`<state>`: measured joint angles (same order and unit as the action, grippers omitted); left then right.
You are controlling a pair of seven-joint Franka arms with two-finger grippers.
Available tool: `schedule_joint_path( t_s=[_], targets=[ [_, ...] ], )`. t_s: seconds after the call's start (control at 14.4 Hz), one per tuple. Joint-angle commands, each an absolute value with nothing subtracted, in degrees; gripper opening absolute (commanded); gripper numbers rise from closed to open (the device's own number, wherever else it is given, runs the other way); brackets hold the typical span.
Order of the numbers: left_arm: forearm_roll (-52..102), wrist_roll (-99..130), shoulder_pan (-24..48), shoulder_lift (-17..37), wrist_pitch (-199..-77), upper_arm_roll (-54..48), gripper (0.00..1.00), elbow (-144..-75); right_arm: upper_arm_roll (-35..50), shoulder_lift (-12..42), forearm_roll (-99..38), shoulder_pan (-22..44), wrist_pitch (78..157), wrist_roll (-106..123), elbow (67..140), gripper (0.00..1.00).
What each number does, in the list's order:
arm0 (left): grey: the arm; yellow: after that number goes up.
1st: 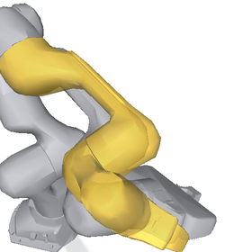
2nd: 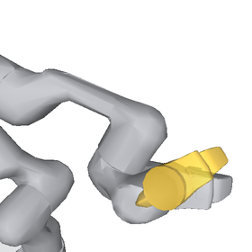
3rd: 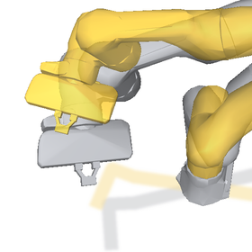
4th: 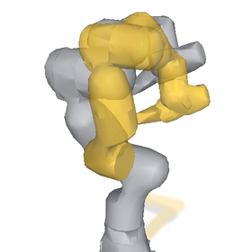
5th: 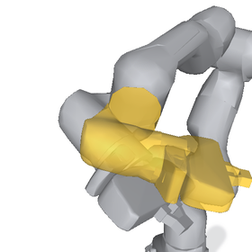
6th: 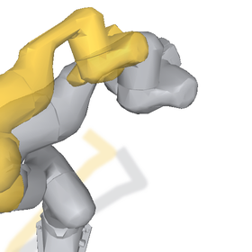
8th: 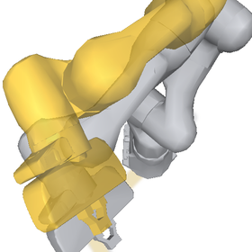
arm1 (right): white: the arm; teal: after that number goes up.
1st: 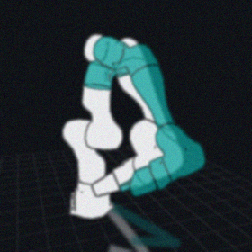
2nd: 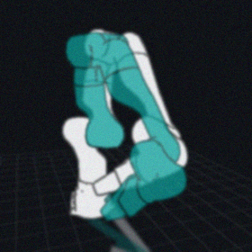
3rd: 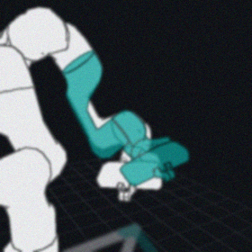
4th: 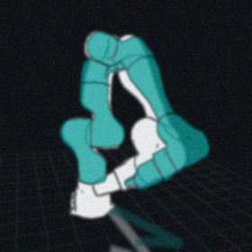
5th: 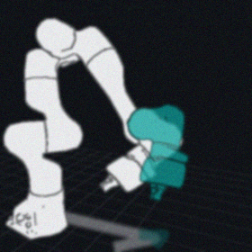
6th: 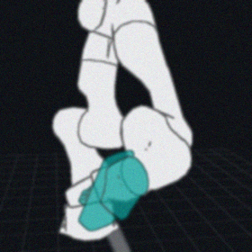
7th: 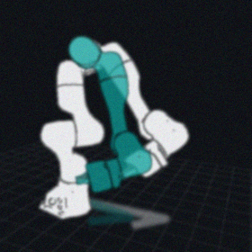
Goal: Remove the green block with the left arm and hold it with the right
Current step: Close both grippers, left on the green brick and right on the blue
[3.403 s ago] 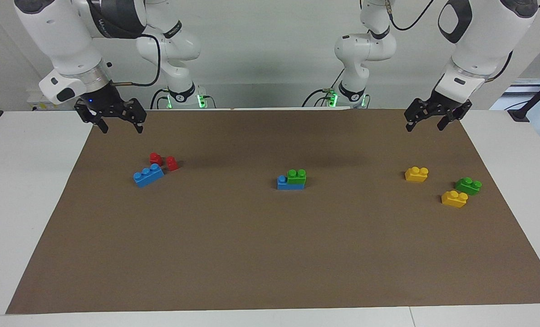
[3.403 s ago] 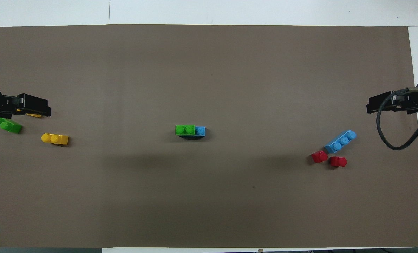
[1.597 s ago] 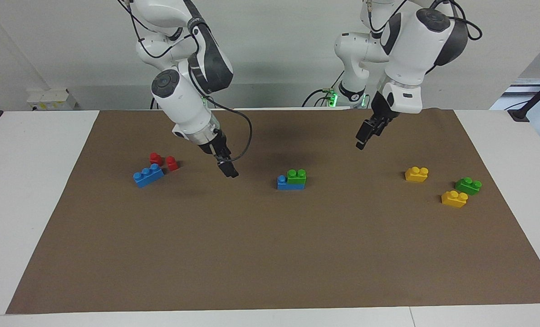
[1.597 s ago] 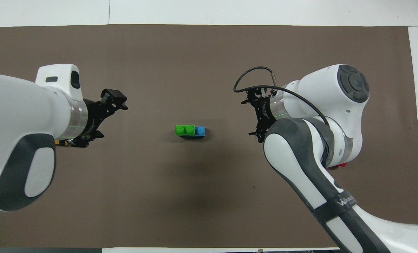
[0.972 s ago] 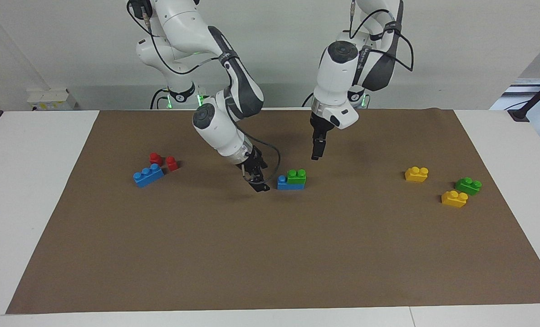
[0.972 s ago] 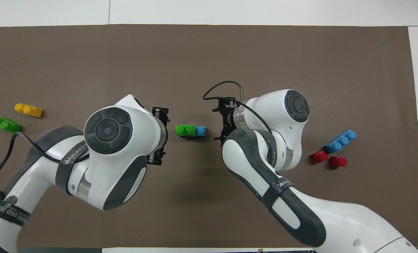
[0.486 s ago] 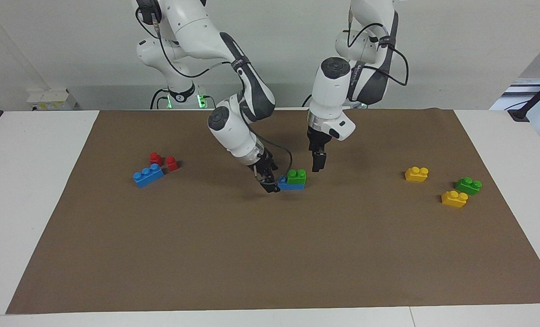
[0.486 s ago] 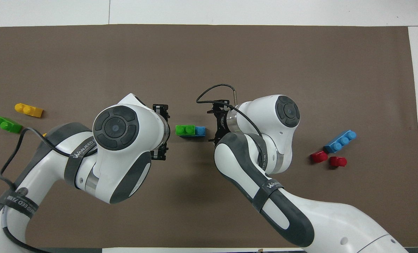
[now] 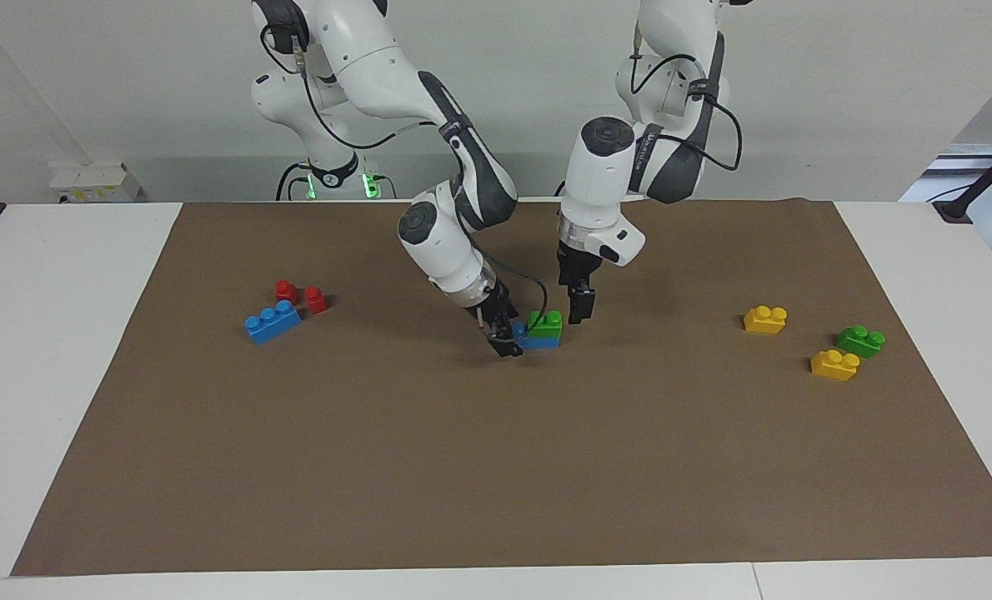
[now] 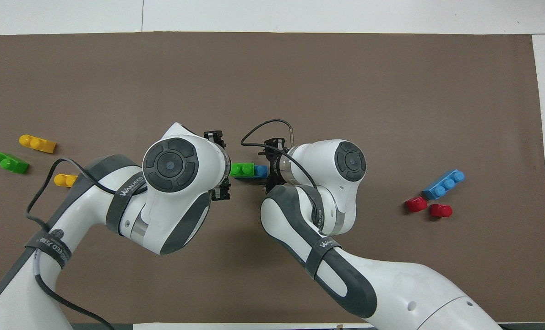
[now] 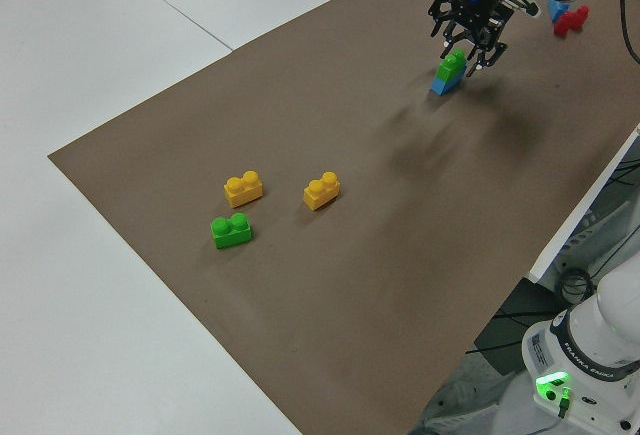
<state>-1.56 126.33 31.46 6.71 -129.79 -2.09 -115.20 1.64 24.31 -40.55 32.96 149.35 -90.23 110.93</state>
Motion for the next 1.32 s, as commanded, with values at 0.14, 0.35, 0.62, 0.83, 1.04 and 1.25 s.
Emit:
schedule_joint_path(
  t_s=[0.14, 0.35, 0.62, 0.83, 1.04, 1.25],
  targets=[
    [-2.81, 129.55, 33.92, 9.40, -132.36, -1.32, 1.00, -114.87, 1.49, 24.70, -42.10, 33.31, 150.64, -89.91, 110.83, 0.00],
    [-3.34, 130.51, 34.72, 11.33, -132.36, -1.32, 1.00, -114.87, 1.49, 24.70, -42.10, 33.22, 150.64, -90.00, 110.83, 0.00],
    [-4.48, 132.36, 35.15, 12.73, -132.89, -1.32, 1.00, -114.87, 1.49, 24.70, -42.10, 33.22, 150.73, -89.91, 110.92, 0.00],
    [-6.68, 134.91, 35.42, 13.97, -134.38, -1.32, 1.00, -114.87, 1.49, 24.70, -42.10, 33.22, 150.82, -90.00, 110.92, 0.00],
    [-8.17, 134.47, 35.33, 14.06, -134.38, -1.32, 0.49, -114.61, 1.49, 24.70, -42.10, 33.22, 150.82, -90.00, 110.92, 0.00],
    [-8.61, 132.54, 35.16, 14.06, -134.65, -1.41, 0.00, -114.26, 1.49, 24.70, -42.10, 33.22, 151.17, -90.00, 111.00, 0.00]
  ],
)
